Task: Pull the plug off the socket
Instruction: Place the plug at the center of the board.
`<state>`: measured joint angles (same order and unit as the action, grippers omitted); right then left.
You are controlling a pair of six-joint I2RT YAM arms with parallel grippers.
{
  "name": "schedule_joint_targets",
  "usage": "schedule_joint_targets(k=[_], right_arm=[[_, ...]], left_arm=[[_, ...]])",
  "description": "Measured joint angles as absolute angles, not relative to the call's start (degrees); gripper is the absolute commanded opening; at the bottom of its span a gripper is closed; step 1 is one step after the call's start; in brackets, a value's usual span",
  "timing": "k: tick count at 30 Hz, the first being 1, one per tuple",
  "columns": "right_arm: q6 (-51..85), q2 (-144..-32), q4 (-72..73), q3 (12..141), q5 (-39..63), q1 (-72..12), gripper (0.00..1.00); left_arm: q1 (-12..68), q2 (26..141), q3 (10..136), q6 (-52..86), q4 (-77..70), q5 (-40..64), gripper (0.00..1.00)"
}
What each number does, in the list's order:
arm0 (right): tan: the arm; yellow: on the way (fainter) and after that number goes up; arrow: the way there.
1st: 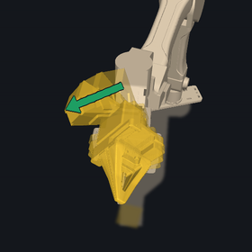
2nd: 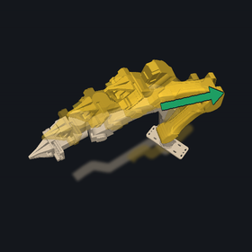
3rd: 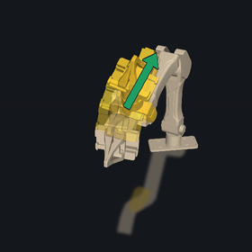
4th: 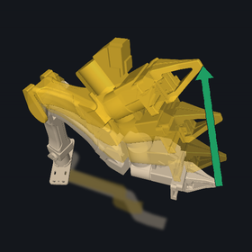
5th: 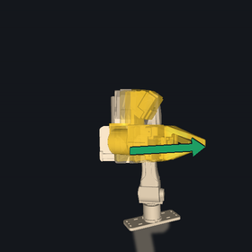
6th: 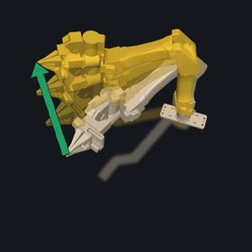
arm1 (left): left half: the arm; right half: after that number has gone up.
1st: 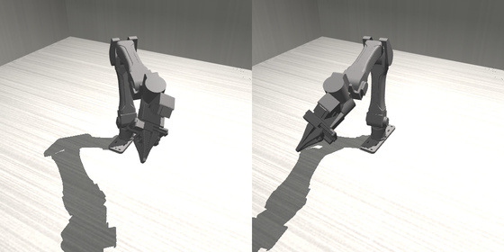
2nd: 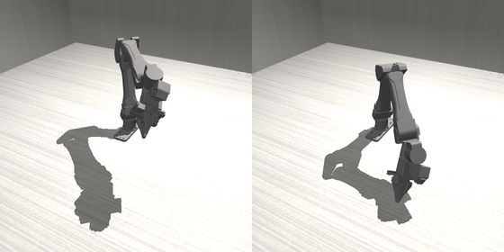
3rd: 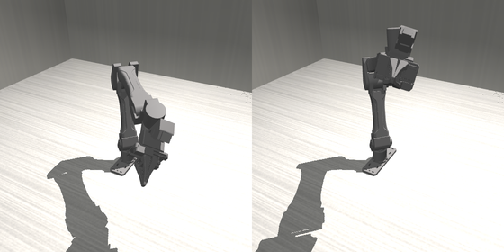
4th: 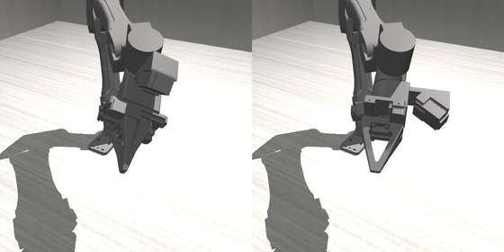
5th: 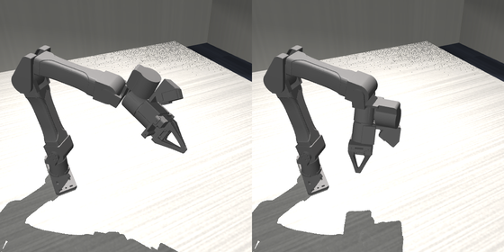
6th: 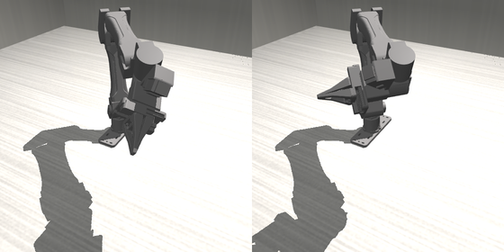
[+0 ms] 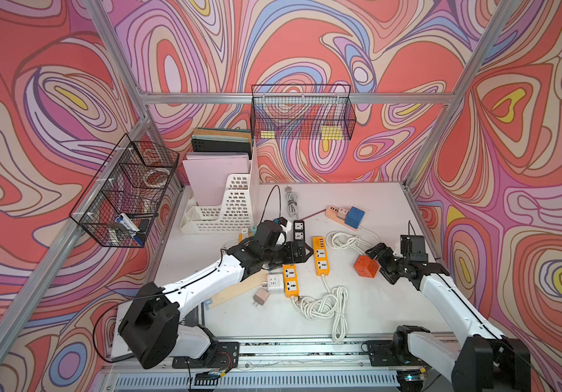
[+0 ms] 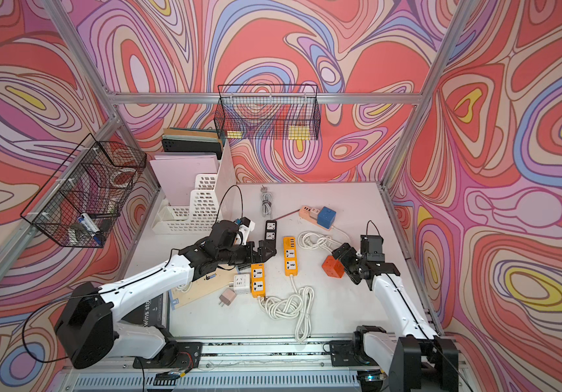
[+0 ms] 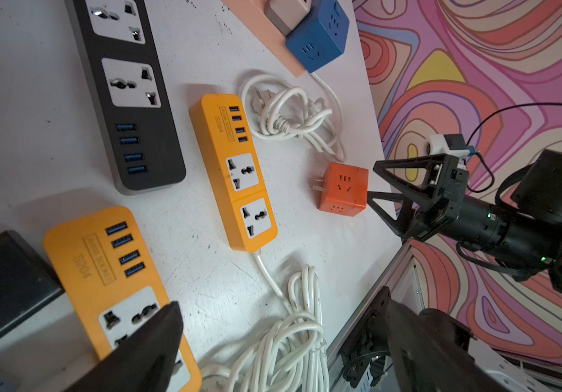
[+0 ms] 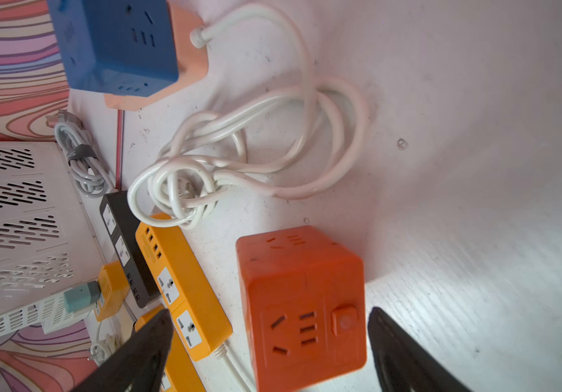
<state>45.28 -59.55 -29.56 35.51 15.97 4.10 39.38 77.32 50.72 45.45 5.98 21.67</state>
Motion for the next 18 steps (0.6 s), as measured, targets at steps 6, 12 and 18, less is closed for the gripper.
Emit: schedule_joint_targets(k=[6,12,18], right_arm=[[42.6,-50.9,-32.8,38.2,15.4,4.1,0.87],[47.6,-47.3,-20.1,35.5,27.3,4.1,0.82],[52.1,-49.6,-11.7,32.4,33.5,1.0,0.82]], left_arm=[[39.4,75.0,47.5,46.0,4.2,22.0,0.97],[39.4,75.5,46.9,48.6,0.5,23.7,0.96],[39.4,79.0,47.0,51.0,-2.1,24.7,0.94]])
